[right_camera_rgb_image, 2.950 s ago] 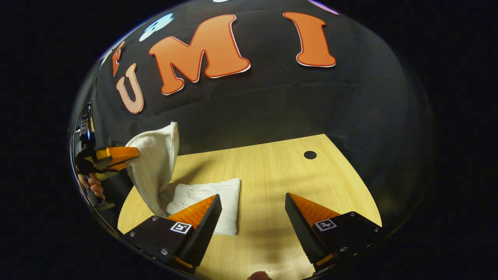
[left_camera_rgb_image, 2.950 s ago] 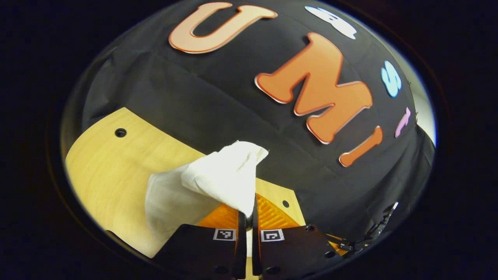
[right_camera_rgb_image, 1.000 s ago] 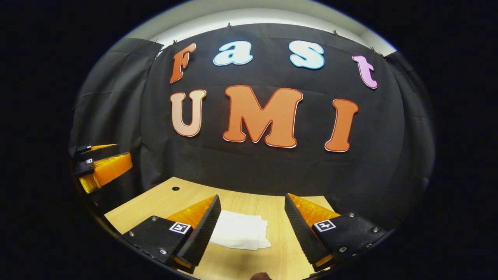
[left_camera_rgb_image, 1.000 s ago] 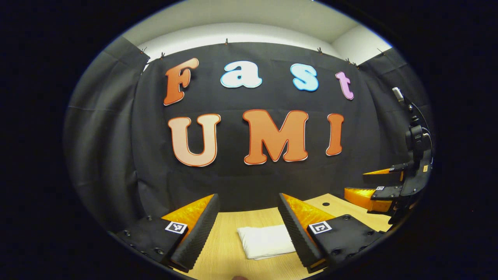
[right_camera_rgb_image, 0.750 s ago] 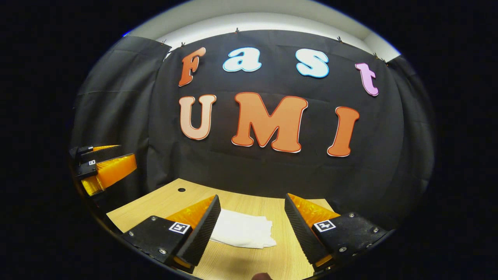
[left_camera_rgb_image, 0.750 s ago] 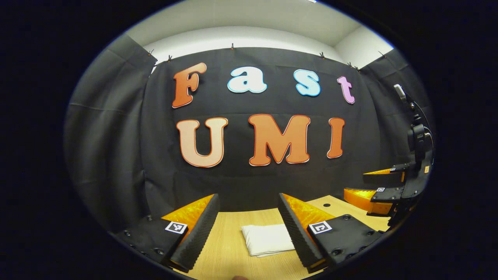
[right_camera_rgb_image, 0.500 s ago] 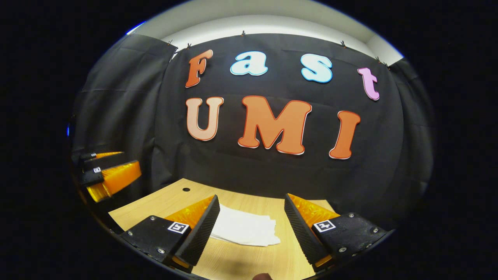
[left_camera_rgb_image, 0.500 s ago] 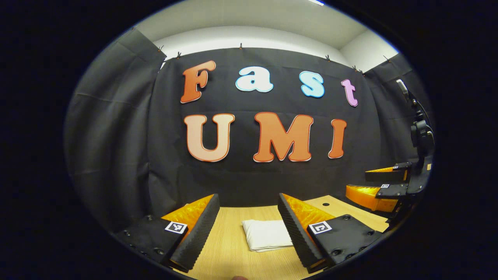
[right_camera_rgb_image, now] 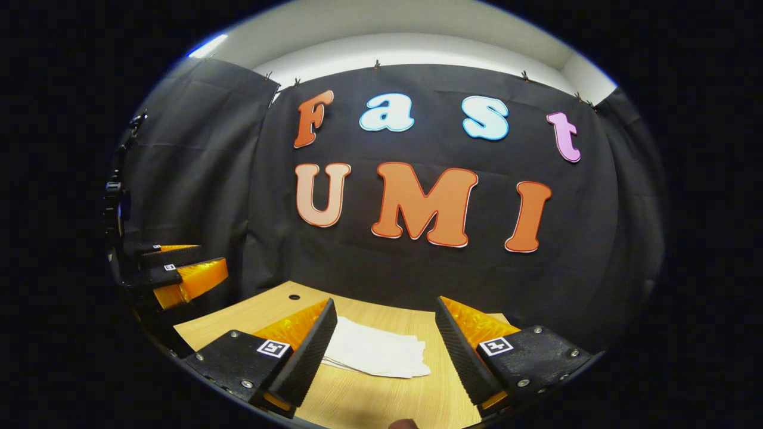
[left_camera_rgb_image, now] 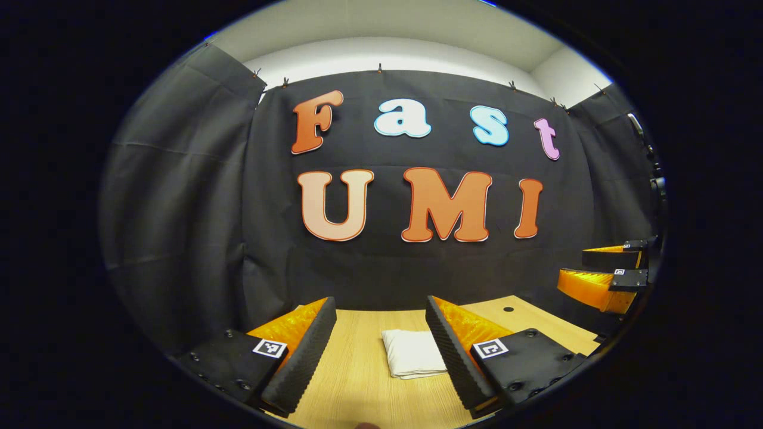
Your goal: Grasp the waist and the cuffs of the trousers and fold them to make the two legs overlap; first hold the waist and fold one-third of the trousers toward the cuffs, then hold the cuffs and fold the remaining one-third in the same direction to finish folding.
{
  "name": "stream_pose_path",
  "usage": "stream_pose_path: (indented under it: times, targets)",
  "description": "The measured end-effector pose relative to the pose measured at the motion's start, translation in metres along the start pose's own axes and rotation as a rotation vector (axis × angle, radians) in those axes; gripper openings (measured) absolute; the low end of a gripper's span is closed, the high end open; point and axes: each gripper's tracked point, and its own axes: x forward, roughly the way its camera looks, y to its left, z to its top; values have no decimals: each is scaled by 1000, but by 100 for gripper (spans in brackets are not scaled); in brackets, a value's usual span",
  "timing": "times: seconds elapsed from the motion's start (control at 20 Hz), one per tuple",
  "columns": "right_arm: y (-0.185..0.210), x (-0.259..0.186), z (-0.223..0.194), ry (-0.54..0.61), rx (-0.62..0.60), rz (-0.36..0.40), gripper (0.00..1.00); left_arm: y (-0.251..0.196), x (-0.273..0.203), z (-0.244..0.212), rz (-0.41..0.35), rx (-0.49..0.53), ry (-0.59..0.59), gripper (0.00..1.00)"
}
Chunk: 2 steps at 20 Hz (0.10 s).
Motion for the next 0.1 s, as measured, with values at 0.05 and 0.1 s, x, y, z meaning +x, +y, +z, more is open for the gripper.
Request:
stream_pose_path:
  times: [0.05,0.1]
  targets:
    - [-4,-1,2,-4,-6,7,99,-3,0,6,8,8,-12,100]
    - [-10,-2,2,-10,-16,10,99,-10,-1,11,14,12,-23,100]
